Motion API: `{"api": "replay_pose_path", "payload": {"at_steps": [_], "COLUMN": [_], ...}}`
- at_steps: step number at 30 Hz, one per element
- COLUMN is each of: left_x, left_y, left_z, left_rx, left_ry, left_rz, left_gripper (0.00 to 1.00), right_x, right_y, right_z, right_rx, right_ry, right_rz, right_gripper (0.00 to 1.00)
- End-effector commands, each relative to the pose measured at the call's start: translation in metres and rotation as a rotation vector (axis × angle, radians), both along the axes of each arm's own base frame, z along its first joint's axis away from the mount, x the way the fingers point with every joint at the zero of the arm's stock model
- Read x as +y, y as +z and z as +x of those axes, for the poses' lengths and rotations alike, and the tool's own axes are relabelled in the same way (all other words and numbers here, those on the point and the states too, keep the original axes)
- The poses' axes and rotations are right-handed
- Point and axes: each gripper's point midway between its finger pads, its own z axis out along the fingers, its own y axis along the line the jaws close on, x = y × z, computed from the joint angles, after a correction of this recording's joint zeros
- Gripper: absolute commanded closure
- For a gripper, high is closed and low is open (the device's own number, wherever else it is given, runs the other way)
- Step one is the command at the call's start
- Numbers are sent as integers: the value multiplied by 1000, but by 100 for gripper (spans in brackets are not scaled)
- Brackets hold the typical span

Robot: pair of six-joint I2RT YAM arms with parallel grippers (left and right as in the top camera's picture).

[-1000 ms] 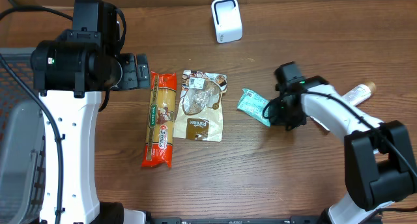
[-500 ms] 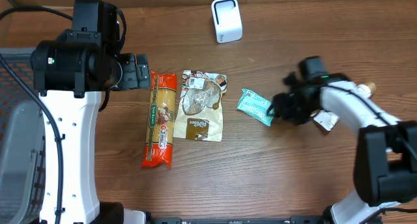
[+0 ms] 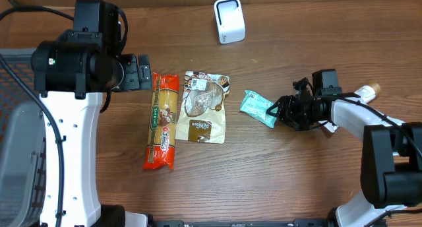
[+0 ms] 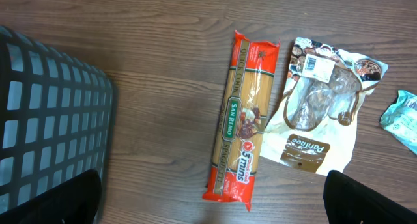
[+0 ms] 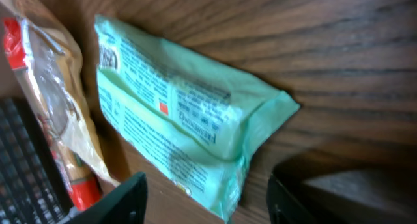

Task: Scan the item barcode
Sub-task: 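Drag the wipes pack rightward and flip it with the right gripper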

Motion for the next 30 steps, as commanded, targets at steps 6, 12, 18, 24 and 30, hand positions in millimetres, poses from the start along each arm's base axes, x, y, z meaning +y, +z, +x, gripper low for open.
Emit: {"api": "replay_pose_path", "payload": {"at_steps": [6, 12, 18, 24, 30], "left_x": [4, 4, 4, 4, 4], "left_y": [2, 2, 2, 2, 2], "left_z": [-1, -1, -1, -1, -1], "left_rx": [-7, -7, -7, -7, -7], "left_ry": [16, 16, 16, 16, 16], "left_rz": [9, 9, 9, 9, 9], "left_gripper": [0, 0, 0, 0, 0], "right_x": [-8, -9, -25, -36, -37], "right_y": [-16, -15, 9, 28, 8], "right_z": [18, 27, 45, 52, 36], "right_rx": [-73, -182, -273, -273, -183], "right_ry": [-82, 18, 74, 94, 99], "right_rz": [-96, -107, -48, -24, -77], "right_gripper": [56, 96, 96, 79, 47]}}
